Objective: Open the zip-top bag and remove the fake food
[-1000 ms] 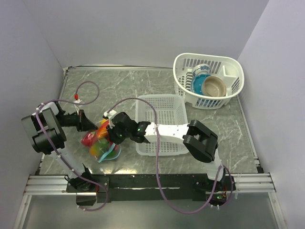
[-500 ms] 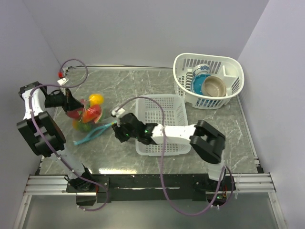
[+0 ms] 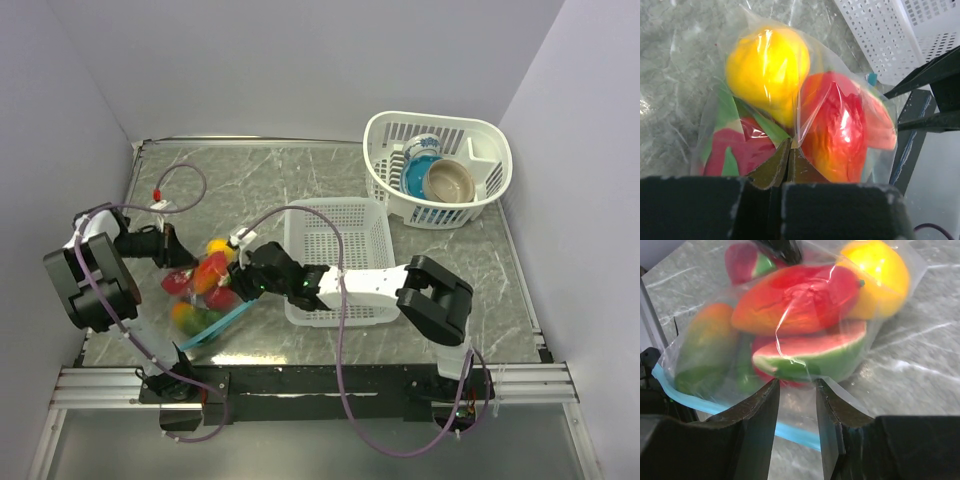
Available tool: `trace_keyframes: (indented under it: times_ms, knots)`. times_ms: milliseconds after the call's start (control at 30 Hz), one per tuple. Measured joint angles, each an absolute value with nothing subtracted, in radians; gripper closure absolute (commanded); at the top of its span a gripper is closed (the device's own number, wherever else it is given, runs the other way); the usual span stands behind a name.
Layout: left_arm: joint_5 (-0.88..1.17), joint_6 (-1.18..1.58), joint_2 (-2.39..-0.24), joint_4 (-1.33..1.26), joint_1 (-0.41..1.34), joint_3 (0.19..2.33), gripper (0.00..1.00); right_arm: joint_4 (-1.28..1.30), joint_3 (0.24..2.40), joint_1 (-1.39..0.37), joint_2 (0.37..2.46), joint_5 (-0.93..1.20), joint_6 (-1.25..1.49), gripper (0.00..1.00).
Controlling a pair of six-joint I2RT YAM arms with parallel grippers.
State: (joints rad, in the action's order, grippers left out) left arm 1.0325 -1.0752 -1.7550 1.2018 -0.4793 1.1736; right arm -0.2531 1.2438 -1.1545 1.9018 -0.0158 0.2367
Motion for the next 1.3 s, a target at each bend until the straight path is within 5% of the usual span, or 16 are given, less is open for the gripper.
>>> trace_keyframes:
  times_ms: [600, 900, 1300]
  knots:
    - [0.833, -0.577, -1.626, 0.724, -0.411, 1.081, 0.99, -0.397, 1.036, -1.229, 1.679, 0.17, 0.236, 0.6]
    - [0.743, -0.563, -1.581, 0.62, -0.402, 1.036, 0.99, -0.4, 1.061, -1.233, 1.763, 0.183, 0.23, 0.58]
    - [0.725, -0.595, -1.559, 0.619, -0.384, 1.019, 0.99, -0.344, 1.209, -1.226, 1.879, 0.093, 0.208, 0.29]
